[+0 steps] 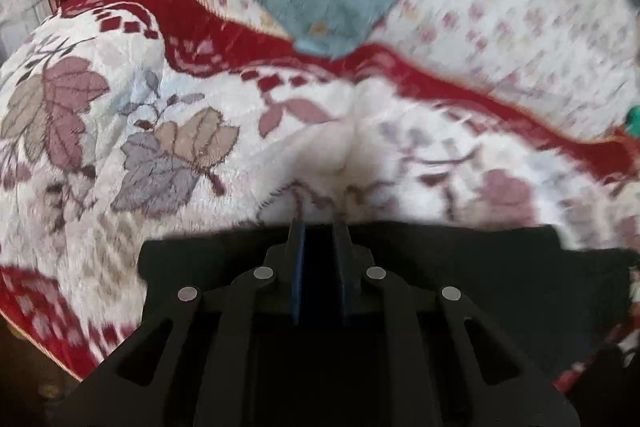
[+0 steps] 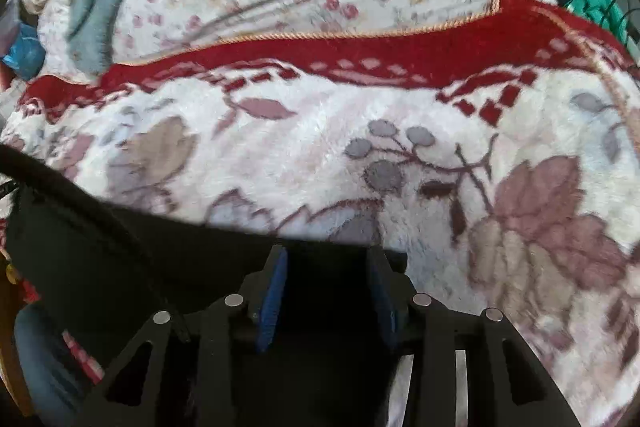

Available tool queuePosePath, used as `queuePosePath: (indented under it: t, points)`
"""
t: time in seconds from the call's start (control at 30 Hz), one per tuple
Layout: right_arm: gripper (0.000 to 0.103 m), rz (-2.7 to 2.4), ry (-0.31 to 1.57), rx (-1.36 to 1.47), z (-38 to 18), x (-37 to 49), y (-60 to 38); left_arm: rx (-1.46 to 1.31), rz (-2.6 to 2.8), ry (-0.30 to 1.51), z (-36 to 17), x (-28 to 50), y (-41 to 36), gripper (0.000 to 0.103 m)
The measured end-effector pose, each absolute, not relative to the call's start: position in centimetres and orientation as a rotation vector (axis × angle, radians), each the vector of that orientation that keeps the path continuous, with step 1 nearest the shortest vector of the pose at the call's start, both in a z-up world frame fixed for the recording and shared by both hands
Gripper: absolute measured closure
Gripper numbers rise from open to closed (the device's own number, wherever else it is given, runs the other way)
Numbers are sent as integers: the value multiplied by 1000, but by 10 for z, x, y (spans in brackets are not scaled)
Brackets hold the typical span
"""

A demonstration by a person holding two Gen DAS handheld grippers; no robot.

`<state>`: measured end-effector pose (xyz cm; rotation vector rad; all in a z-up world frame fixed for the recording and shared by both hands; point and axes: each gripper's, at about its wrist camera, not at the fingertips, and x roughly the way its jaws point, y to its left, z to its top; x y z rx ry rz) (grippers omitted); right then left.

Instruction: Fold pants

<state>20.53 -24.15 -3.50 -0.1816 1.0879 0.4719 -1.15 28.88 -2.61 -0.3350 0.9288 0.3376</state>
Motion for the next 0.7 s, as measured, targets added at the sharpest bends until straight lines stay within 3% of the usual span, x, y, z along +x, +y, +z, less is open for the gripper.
queuePosePath:
  t: [0.17,0.3,0.57,0.7]
  points:
    - [63,675,1120,-284,-21,163,-228,-289,174,917,-8,-58,249,90]
    - [56,668,1234,-369,-64,163,-202,-282,140,1056,-48,-42,234,90]
    - [38,547,1069,-286,-63,200,-177,-300,203,1051,-61,19,242,99]
    - [39,547,1075,-231,-56,208,-180,-296,215,1052,-59,26,244,99]
